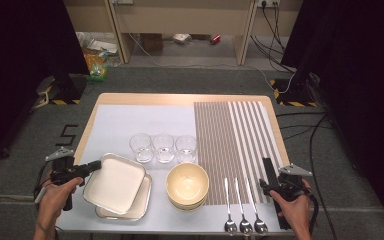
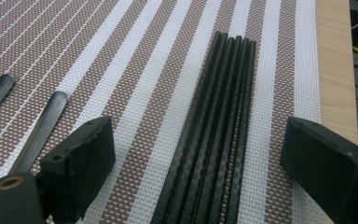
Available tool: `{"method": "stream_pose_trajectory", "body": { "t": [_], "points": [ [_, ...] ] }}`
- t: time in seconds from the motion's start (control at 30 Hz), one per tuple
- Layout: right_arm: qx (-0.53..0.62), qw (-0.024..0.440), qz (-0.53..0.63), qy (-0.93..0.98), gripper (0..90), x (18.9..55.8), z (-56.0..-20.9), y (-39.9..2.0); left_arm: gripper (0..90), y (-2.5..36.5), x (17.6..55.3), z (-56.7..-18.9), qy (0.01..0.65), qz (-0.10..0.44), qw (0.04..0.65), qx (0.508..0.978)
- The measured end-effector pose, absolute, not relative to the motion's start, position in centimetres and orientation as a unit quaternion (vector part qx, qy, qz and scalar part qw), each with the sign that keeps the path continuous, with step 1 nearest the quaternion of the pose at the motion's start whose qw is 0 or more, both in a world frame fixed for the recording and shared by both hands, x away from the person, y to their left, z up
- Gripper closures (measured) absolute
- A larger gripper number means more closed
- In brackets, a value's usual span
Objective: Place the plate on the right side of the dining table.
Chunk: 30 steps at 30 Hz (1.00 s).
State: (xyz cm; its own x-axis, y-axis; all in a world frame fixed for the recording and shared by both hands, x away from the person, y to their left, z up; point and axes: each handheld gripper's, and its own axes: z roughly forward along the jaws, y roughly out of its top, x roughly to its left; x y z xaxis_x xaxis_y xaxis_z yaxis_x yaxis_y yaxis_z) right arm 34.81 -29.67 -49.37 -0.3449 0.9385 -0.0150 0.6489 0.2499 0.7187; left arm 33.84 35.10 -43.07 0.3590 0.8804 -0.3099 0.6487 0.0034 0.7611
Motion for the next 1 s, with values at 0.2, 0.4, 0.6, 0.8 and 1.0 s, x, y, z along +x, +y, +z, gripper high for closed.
{"method": "stream_pose_trajectory", "body": {
  "t": [0.2, 0.4, 0.6, 0.8, 1.0],
  "points": [
    [0.509, 0.233, 0.344, 0.754, 17.0, 34.7, -48.6, -29.9, 88.6, 34.7, 34.3, -41.1, 0.542, 0.144, 0.449, 0.696],
    [0.499, 0.233, 0.374, 0.746, 16.1, 34.9, -46.9, -30.0, 88.5, 33.9, 34.7, -39.5, 0.530, 0.150, 0.451, 0.702],
    [0.473, 0.236, 0.397, 0.750, 15.8, 35.2, -44.1, -28.9, 88.5, 33.0, 35.2, -38.0, 0.520, 0.150, 0.458, 0.705],
    [0.445, 0.224, 0.426, 0.755, 15.7, 35.5, -41.5, -26.9, 88.5, 31.9, 35.8, -36.3, 0.508, 0.152, 0.470, 0.706],
    [0.412, 0.199, 0.452, 0.766, 16.1, 35.9, -39.3, -24.4, 88.5, 30.4, 36.8, -35.2, 0.497, 0.150, 0.476, 0.710]
  ]
}}
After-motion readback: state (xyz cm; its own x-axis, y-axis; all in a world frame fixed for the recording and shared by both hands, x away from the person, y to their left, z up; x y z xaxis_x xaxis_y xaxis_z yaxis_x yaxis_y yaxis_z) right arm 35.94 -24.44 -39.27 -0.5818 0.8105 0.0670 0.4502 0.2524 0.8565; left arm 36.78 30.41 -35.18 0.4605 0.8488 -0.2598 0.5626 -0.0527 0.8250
